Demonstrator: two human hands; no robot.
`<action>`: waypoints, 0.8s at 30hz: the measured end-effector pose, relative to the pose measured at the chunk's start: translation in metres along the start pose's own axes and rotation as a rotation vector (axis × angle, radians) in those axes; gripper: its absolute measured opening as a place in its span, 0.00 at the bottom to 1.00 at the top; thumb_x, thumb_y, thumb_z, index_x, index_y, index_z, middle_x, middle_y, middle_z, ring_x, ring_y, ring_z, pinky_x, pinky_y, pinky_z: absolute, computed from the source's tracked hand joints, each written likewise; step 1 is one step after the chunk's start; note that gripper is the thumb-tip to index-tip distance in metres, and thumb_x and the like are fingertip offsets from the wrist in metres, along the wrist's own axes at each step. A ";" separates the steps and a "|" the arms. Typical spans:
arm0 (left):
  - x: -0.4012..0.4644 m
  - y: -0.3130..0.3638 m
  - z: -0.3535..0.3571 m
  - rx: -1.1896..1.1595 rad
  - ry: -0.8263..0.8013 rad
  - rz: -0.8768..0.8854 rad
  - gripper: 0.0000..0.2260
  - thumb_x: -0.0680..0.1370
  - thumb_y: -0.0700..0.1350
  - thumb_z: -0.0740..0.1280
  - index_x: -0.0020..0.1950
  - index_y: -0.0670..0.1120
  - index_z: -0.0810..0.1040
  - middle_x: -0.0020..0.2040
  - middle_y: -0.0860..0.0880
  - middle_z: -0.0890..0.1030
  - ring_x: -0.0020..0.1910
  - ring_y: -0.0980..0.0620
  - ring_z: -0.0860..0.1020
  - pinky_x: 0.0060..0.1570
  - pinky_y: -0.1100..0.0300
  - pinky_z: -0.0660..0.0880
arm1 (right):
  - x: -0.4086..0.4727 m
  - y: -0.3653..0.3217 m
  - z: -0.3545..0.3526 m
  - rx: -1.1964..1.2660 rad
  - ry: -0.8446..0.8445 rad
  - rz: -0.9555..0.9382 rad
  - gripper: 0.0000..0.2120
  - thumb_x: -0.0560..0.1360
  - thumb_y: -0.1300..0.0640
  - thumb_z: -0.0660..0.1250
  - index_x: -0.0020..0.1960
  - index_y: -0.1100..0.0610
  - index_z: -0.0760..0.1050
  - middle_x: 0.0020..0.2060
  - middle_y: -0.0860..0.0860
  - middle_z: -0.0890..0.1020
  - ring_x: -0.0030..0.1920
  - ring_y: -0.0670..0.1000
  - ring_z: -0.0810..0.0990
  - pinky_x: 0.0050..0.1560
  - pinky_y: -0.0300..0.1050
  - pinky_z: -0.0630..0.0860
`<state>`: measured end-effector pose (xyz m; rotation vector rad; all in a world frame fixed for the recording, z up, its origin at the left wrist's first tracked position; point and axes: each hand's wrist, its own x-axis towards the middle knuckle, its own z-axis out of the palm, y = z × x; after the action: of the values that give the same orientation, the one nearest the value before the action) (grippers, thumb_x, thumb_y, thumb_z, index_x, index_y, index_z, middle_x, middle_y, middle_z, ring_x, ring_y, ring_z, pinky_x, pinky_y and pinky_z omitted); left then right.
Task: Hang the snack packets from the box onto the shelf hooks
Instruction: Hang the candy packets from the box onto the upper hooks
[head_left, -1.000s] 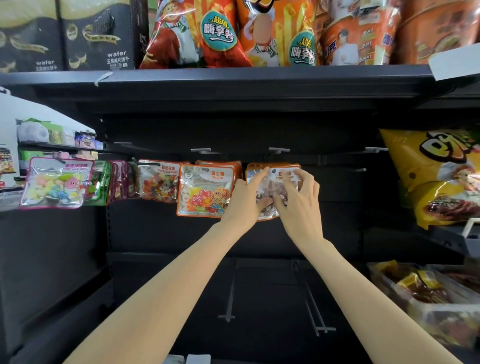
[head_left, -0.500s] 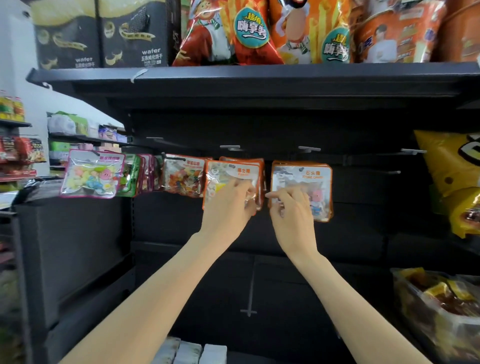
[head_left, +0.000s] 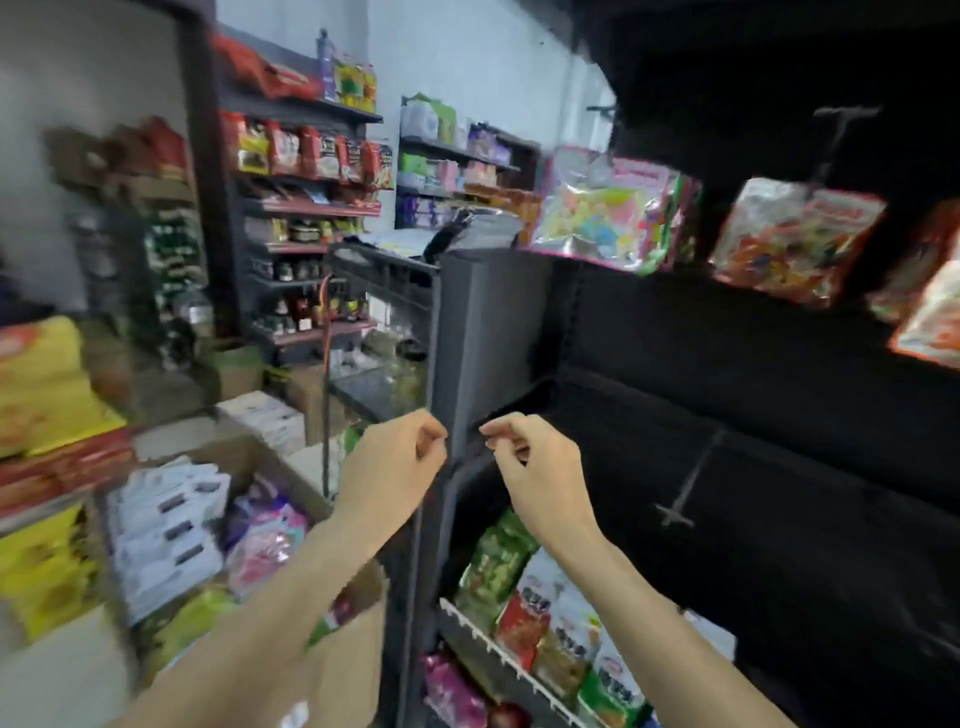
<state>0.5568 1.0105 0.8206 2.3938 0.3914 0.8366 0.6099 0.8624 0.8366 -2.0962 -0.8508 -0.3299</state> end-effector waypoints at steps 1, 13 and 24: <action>0.000 -0.035 -0.004 0.026 -0.038 -0.064 0.03 0.75 0.44 0.66 0.47 0.51 0.79 0.39 0.52 0.80 0.42 0.48 0.79 0.43 0.53 0.77 | 0.004 -0.004 0.033 0.019 -0.050 0.017 0.10 0.78 0.62 0.60 0.53 0.54 0.79 0.48 0.49 0.80 0.48 0.46 0.77 0.51 0.40 0.74; -0.003 -0.326 -0.009 0.246 -0.558 -0.454 0.12 0.77 0.41 0.64 0.59 0.40 0.76 0.58 0.41 0.78 0.58 0.41 0.75 0.56 0.52 0.72 | 0.022 0.003 0.318 -0.083 -0.743 0.270 0.16 0.77 0.60 0.61 0.63 0.62 0.73 0.59 0.60 0.78 0.60 0.59 0.76 0.54 0.47 0.71; -0.008 -0.367 0.025 0.357 -1.068 -0.426 0.28 0.69 0.53 0.75 0.63 0.42 0.71 0.61 0.41 0.74 0.59 0.42 0.73 0.50 0.58 0.68 | 0.024 0.059 0.393 -0.391 -1.130 0.084 0.33 0.70 0.56 0.73 0.71 0.54 0.61 0.74 0.57 0.52 0.71 0.59 0.62 0.65 0.52 0.69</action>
<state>0.5359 1.2887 0.5804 2.5248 0.5798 -0.7547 0.6427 1.1556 0.5687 -2.6417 -1.3796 0.9012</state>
